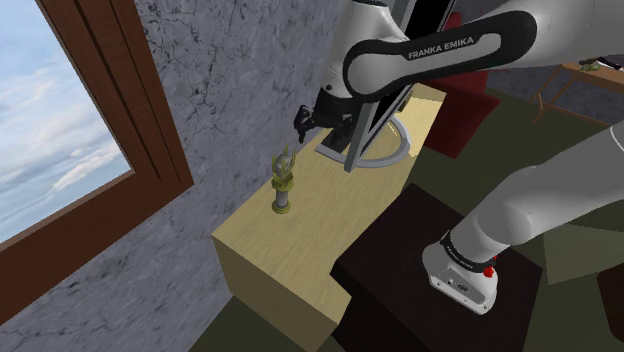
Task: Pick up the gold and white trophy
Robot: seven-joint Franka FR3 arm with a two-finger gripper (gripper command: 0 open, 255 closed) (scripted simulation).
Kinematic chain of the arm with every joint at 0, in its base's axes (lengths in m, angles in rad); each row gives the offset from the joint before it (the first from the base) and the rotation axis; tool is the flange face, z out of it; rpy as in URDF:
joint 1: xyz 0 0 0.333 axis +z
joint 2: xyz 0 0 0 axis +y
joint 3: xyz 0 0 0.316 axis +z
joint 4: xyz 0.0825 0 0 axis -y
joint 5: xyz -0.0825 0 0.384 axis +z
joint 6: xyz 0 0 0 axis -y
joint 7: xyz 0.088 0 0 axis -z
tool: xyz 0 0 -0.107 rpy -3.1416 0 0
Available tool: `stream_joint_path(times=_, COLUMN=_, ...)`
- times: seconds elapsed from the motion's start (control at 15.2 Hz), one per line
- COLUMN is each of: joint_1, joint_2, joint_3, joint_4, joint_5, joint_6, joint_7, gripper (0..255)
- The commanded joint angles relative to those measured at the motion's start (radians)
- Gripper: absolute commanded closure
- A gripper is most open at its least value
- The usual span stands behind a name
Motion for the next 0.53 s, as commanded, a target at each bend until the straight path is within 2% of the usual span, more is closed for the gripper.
stream_joint_path(times=0.0, joint_1=-0.024, joint_2=0.071, joint_3=0.026, joint_4=0.029, joint_5=-0.035, joint_6=0.064, joint_7=0.096, gripper=0)
stream_joint_path(times=0.26, joint_1=-0.058, joint_2=0.23, joint_3=0.059, joint_4=0.102, joint_5=-0.152, joint_6=0.175, joint_7=0.304, gripper=0)
stream_joint_path(times=0.46, joint_1=-0.063, joint_2=0.346, joint_3=0.054, joint_4=0.168, joint_5=-0.261, joint_6=0.236, joint_7=0.467, gripper=0)
